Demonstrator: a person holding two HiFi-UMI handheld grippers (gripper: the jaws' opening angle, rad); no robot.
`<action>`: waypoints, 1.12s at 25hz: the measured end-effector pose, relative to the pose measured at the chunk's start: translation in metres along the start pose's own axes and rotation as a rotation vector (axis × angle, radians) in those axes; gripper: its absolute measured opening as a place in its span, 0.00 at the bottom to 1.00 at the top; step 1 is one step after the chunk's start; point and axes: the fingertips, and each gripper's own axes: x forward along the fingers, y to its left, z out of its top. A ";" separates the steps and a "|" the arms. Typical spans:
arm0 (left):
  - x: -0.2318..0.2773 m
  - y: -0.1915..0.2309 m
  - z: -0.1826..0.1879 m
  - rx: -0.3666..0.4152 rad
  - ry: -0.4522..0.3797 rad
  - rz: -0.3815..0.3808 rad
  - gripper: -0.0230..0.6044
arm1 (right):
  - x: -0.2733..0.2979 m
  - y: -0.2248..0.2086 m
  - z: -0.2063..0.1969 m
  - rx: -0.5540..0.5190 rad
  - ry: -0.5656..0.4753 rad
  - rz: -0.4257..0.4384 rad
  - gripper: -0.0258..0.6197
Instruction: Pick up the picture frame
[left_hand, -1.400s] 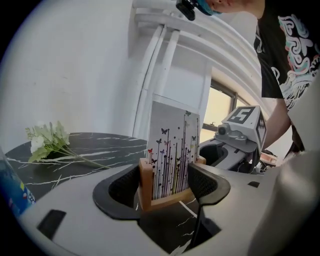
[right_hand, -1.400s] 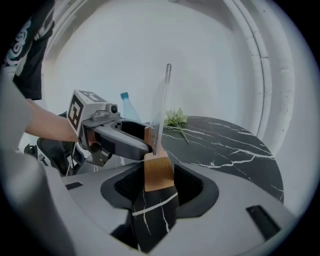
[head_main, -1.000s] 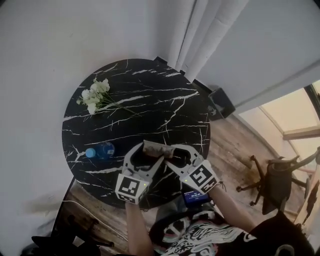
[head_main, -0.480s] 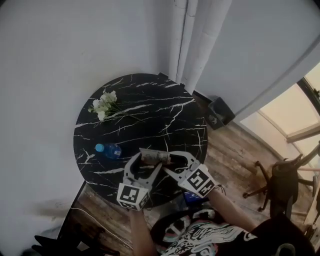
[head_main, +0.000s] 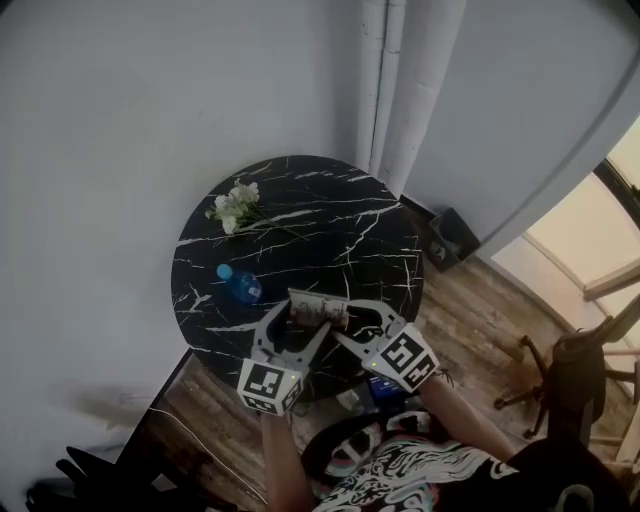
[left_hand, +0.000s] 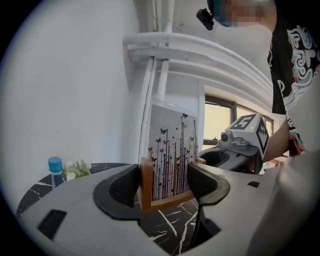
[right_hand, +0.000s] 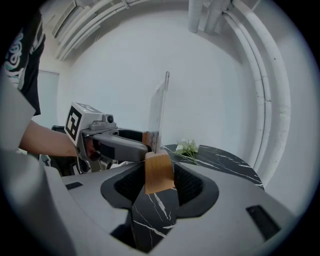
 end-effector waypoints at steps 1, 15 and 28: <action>-0.002 0.000 0.005 0.001 -0.009 0.001 0.54 | -0.001 0.001 0.005 -0.002 -0.008 -0.001 0.32; -0.009 0.003 0.028 0.033 0.094 0.000 0.54 | -0.003 0.004 0.026 0.091 -0.048 0.004 0.32; 0.000 0.008 0.023 -0.005 0.103 -0.007 0.54 | 0.000 -0.005 0.021 0.086 -0.016 0.000 0.32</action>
